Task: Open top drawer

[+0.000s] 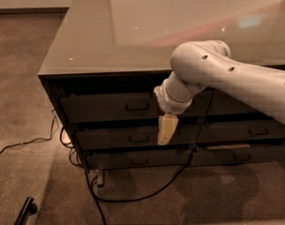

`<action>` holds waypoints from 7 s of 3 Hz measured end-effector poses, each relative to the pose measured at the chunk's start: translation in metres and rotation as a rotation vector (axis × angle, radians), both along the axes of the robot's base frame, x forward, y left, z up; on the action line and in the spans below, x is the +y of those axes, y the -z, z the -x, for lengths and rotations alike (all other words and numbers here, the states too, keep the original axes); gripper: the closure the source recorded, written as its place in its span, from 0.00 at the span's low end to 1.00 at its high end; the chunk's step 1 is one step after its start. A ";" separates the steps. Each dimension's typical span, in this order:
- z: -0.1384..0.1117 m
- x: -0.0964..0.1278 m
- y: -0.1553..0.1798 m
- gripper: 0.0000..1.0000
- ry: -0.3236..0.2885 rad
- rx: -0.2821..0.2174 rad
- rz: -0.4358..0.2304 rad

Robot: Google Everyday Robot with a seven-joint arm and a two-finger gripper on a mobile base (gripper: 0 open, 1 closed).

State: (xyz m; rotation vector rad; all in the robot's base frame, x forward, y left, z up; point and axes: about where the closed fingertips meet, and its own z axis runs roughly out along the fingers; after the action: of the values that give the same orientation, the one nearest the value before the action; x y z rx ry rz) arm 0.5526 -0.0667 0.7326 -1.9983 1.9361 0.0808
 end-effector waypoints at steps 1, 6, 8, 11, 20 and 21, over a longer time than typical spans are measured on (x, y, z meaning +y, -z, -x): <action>-0.015 0.003 0.004 0.00 0.013 -0.016 -0.009; -0.073 0.007 0.046 0.00 0.082 0.004 0.102; -0.091 -0.011 0.060 0.00 0.148 0.037 0.083; -0.114 0.012 0.074 0.19 0.107 0.049 0.091; -0.085 0.010 0.063 0.00 0.086 0.069 0.142; -0.077 0.004 0.070 0.00 0.082 0.090 0.144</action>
Offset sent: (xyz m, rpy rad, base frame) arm 0.0556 0.0019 -0.0075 -0.0062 -0.0767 -0.0643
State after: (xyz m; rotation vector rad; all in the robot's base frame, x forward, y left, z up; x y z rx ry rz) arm 0.6298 -0.0622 0.6623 -2.0340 2.1329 0.0109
